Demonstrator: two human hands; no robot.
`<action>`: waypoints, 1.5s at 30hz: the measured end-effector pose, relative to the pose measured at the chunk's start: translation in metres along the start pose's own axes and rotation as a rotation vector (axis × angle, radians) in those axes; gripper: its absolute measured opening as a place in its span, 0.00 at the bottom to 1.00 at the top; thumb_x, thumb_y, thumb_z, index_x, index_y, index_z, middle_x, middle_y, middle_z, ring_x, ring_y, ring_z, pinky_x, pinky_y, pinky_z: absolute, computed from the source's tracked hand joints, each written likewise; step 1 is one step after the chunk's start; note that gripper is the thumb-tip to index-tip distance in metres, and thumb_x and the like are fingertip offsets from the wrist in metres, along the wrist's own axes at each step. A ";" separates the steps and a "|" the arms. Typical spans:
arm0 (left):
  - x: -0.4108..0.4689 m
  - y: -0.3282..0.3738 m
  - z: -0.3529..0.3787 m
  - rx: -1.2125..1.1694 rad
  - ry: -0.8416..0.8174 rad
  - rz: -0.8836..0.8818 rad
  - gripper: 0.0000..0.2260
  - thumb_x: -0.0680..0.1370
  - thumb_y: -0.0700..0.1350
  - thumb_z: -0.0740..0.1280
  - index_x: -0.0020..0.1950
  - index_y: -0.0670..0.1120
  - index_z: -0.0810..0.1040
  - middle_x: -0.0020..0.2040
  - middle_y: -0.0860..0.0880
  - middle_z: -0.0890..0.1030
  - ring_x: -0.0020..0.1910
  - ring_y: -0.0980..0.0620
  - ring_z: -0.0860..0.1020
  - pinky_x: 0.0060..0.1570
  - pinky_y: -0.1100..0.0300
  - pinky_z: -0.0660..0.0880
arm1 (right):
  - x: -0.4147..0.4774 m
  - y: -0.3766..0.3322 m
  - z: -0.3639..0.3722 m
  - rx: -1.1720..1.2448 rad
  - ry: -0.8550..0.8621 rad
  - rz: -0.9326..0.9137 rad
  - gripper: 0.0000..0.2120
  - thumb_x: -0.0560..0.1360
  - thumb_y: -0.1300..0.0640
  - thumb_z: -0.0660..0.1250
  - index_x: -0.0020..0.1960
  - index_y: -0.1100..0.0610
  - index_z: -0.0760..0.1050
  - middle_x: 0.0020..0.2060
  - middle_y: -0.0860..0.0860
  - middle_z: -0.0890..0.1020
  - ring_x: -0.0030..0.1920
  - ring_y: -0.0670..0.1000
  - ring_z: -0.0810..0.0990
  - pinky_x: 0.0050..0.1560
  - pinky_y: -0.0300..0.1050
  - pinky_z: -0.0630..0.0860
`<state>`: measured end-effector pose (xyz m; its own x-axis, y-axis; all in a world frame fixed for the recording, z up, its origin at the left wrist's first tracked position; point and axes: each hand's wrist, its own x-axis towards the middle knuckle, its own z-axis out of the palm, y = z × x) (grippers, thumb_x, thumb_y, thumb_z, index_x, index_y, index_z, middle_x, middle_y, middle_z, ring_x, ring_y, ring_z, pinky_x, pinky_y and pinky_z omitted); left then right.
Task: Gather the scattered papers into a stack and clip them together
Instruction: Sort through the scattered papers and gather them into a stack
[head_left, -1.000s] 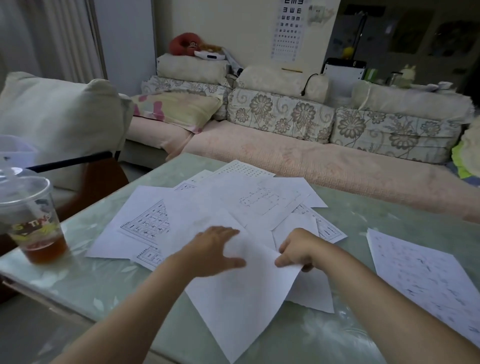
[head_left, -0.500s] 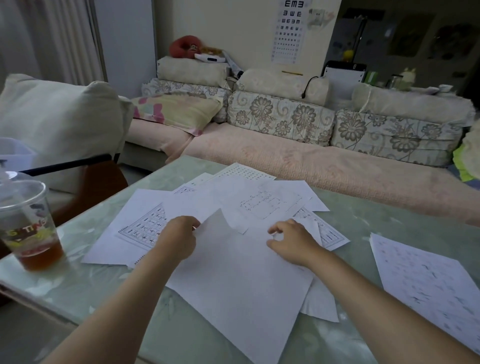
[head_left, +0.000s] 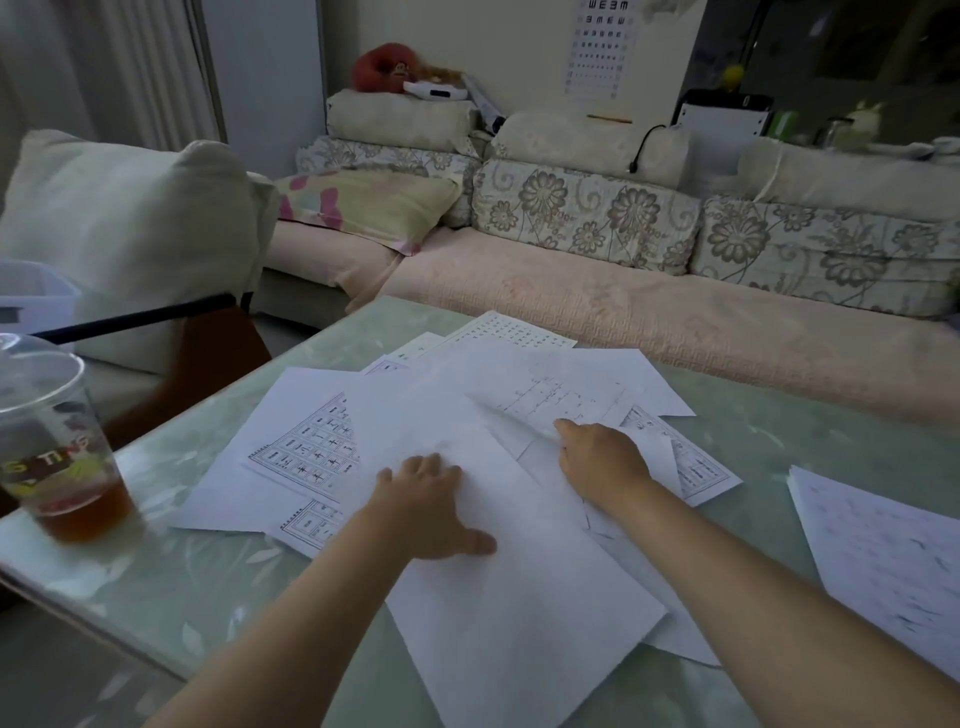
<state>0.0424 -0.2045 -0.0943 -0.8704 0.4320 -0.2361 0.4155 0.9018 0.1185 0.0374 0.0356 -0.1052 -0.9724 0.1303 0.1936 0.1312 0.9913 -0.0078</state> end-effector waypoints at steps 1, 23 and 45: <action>-0.001 0.000 0.001 -0.046 -0.026 0.032 0.46 0.69 0.72 0.64 0.79 0.51 0.53 0.80 0.48 0.51 0.78 0.47 0.49 0.75 0.45 0.49 | -0.001 0.002 -0.001 0.022 0.053 0.000 0.12 0.78 0.61 0.59 0.60 0.58 0.75 0.49 0.57 0.83 0.50 0.60 0.81 0.41 0.46 0.72; -0.032 -0.046 -0.009 -0.163 0.000 -0.061 0.54 0.61 0.72 0.72 0.79 0.58 0.49 0.80 0.49 0.45 0.79 0.45 0.43 0.74 0.41 0.47 | -0.095 -0.016 -0.082 0.551 -0.711 -0.204 0.36 0.67 0.71 0.52 0.57 0.35 0.80 0.75 0.43 0.67 0.75 0.45 0.63 0.75 0.44 0.60; -0.027 -0.073 -0.018 -0.841 0.245 -0.291 0.21 0.75 0.43 0.70 0.67 0.48 0.72 0.47 0.54 0.82 0.44 0.53 0.79 0.41 0.59 0.76 | -0.053 -0.025 -0.063 1.061 -0.395 0.557 0.20 0.66 0.65 0.80 0.56 0.63 0.81 0.47 0.57 0.86 0.48 0.58 0.85 0.56 0.58 0.80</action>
<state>0.0306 -0.2821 -0.0796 -0.9819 0.0894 -0.1671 -0.0736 0.6327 0.7709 0.0976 0.0029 -0.0537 -0.8507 0.3487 -0.3932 0.4994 0.3030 -0.8117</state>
